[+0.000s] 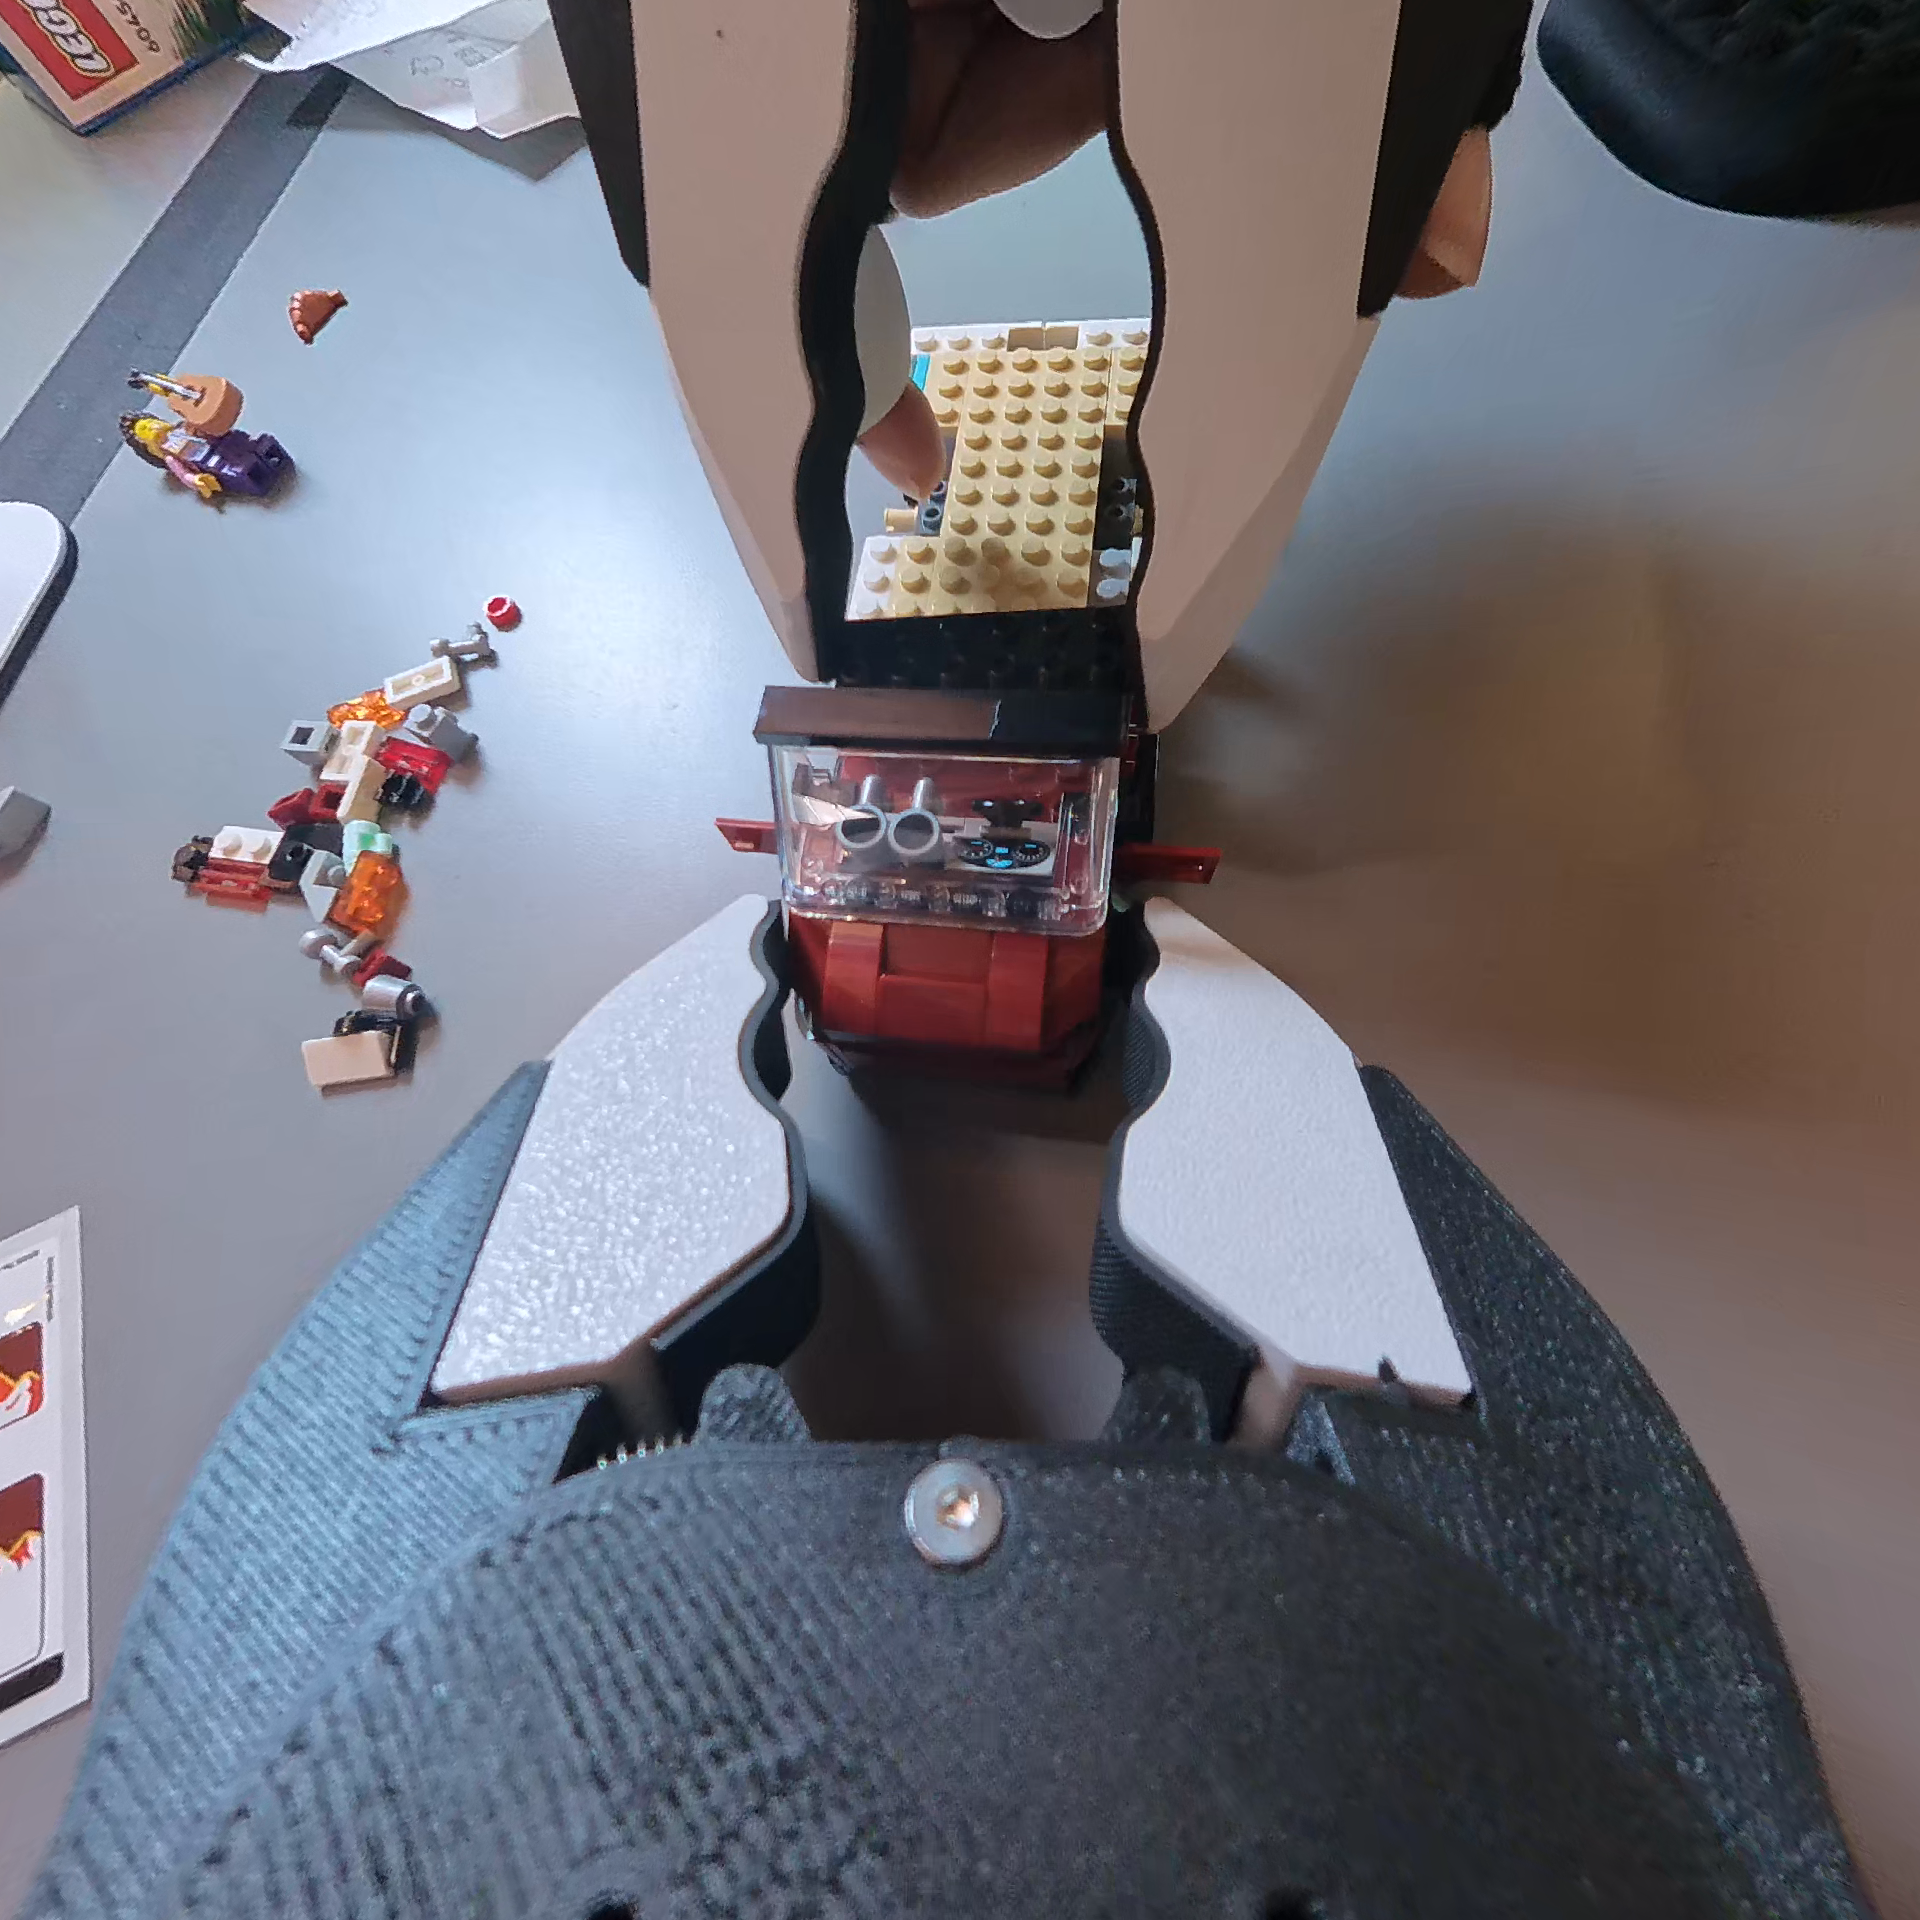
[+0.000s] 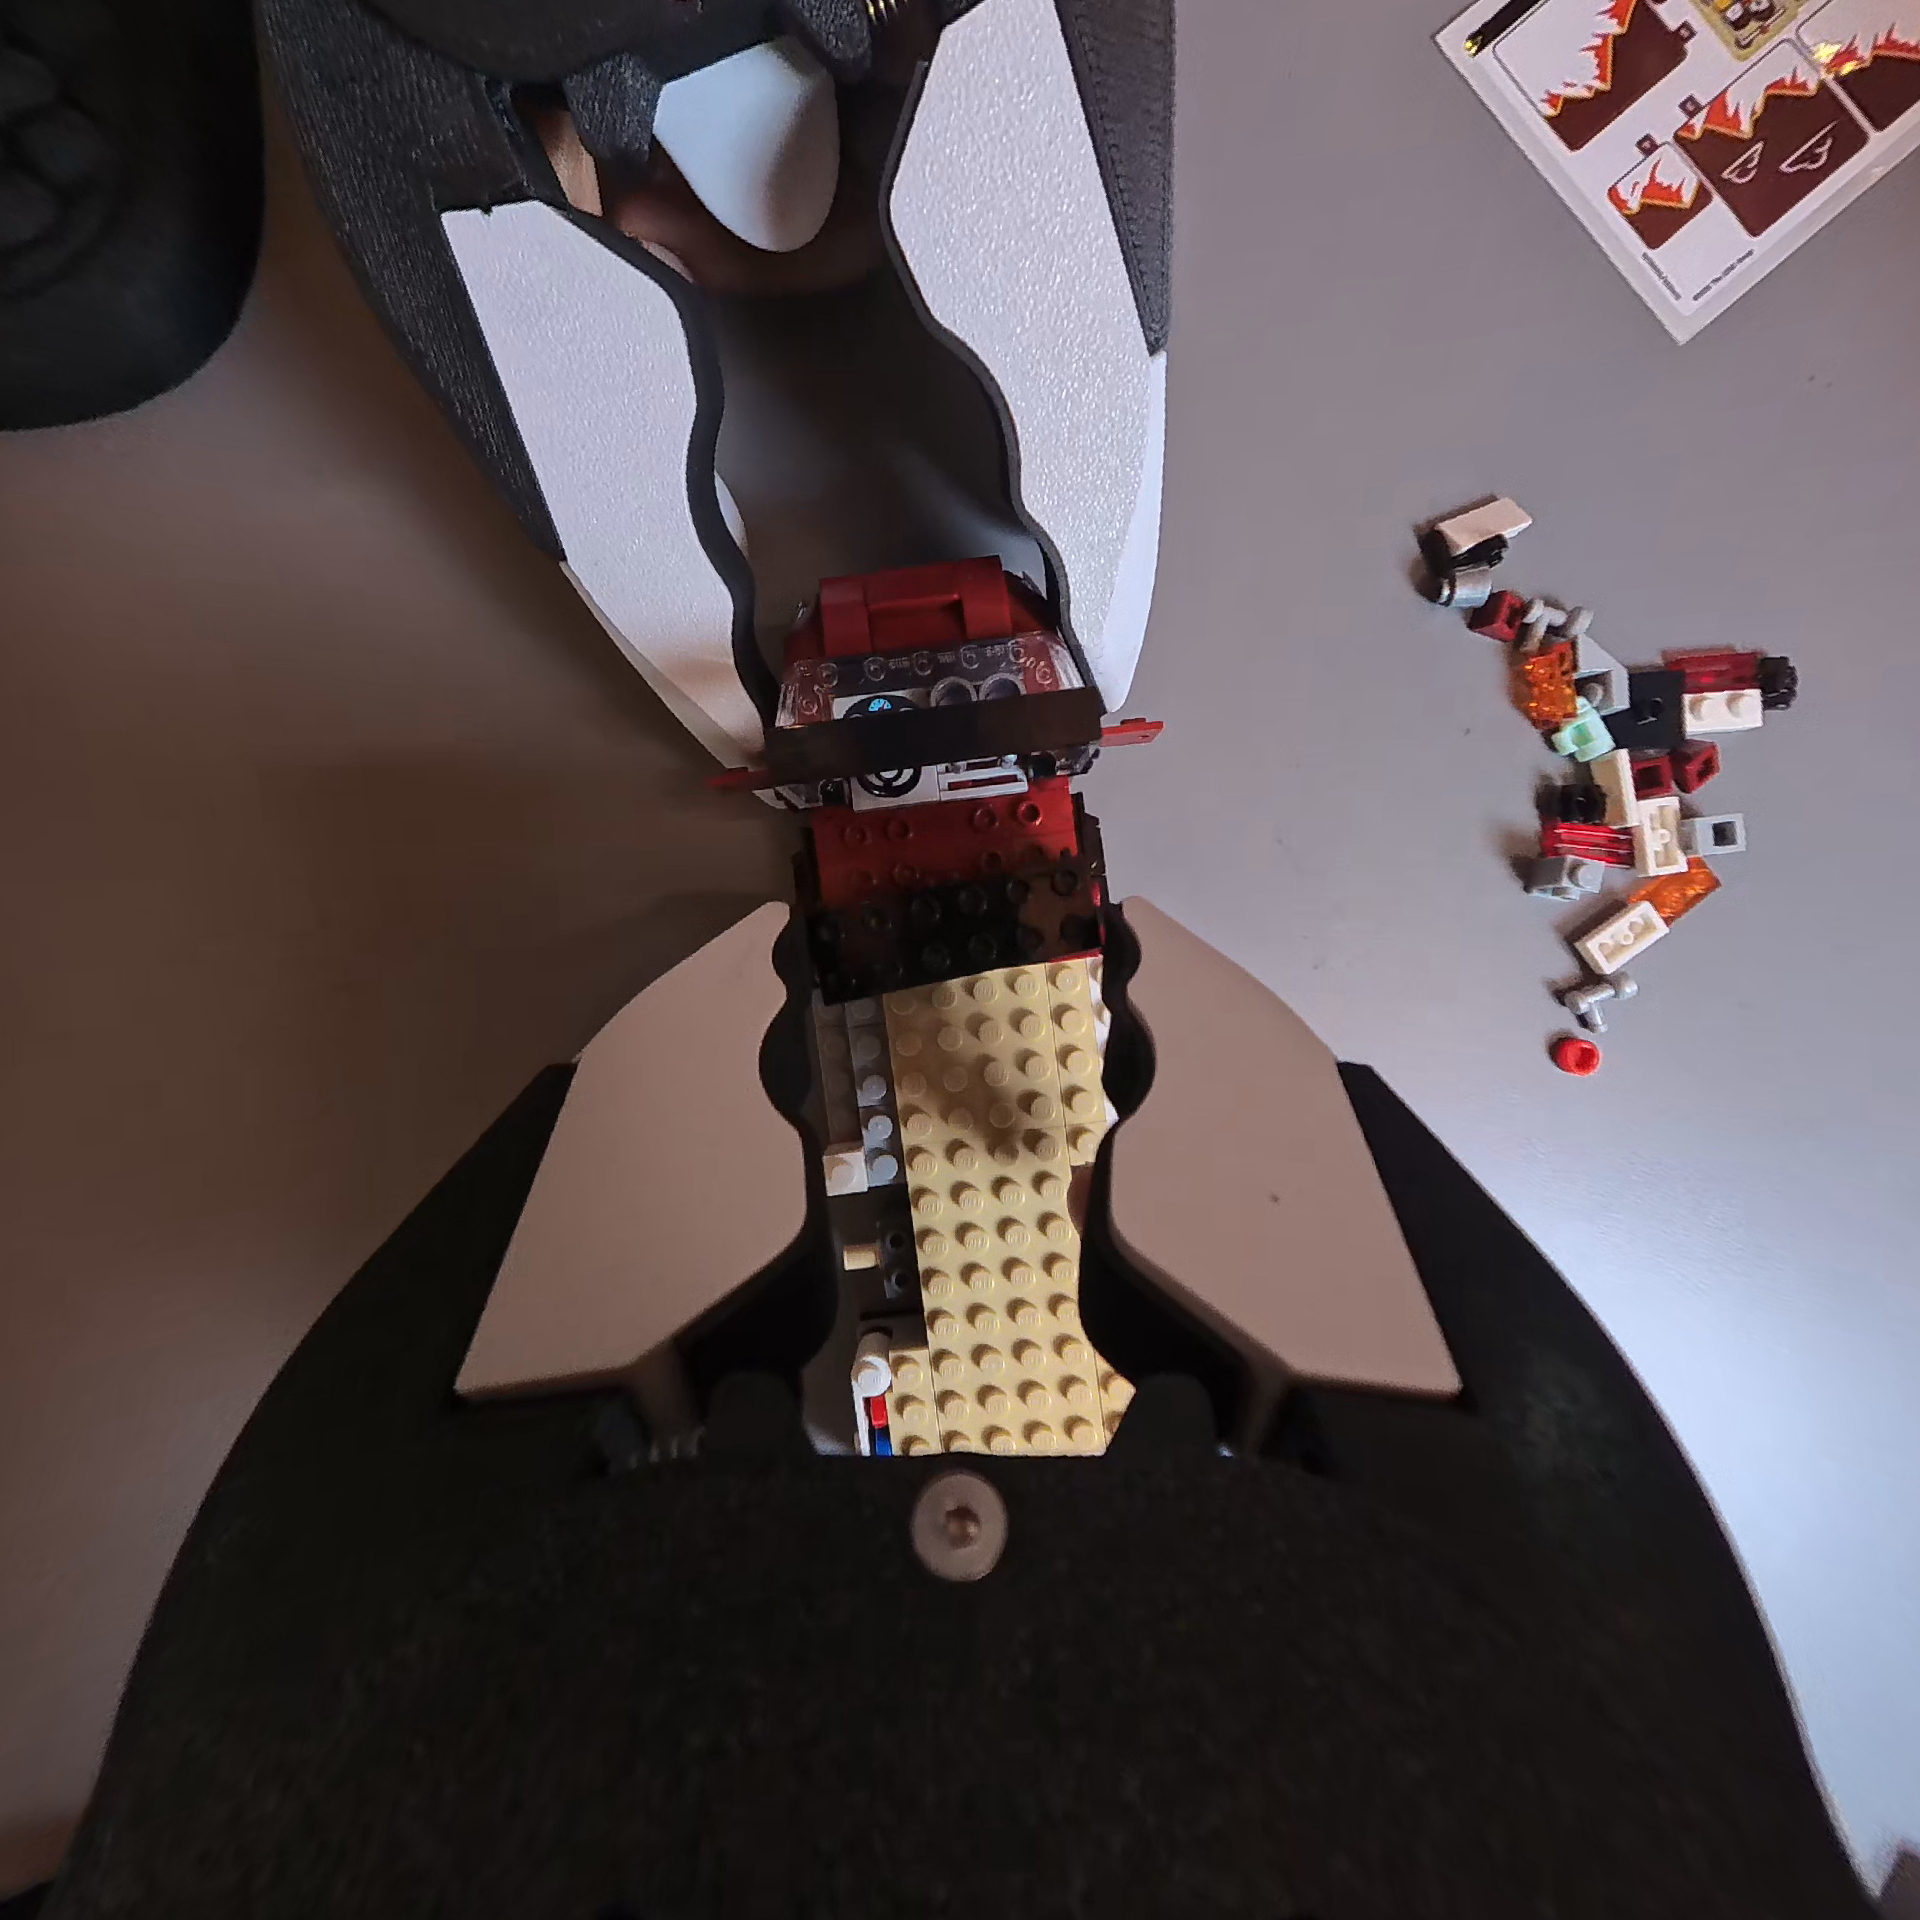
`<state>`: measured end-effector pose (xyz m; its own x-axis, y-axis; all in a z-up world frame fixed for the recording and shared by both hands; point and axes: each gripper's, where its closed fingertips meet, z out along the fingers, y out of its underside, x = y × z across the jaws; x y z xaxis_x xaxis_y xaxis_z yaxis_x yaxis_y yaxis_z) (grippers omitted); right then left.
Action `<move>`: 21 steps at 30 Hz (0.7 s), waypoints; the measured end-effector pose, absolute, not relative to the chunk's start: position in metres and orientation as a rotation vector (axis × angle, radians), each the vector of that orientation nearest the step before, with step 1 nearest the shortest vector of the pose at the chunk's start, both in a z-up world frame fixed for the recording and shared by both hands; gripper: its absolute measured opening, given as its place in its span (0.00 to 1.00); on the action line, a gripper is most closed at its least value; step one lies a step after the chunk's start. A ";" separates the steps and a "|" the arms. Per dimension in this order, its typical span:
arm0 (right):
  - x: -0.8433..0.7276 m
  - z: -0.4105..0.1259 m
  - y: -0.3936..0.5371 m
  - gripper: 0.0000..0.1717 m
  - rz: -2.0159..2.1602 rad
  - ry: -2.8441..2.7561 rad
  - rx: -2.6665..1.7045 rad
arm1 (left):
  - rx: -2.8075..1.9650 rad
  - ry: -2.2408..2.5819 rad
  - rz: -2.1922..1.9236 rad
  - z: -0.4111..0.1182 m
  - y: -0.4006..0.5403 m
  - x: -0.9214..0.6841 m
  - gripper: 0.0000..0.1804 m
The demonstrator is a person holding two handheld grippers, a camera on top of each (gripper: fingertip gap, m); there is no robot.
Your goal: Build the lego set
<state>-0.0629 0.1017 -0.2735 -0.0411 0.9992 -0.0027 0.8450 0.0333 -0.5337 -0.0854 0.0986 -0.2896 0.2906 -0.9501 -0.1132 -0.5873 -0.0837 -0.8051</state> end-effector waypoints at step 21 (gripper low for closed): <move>-0.062 -0.264 0.096 0.36 0.615 -1.982 -1.767 | -1.768 1.399 -0.611 -0.289 0.094 -0.091 0.34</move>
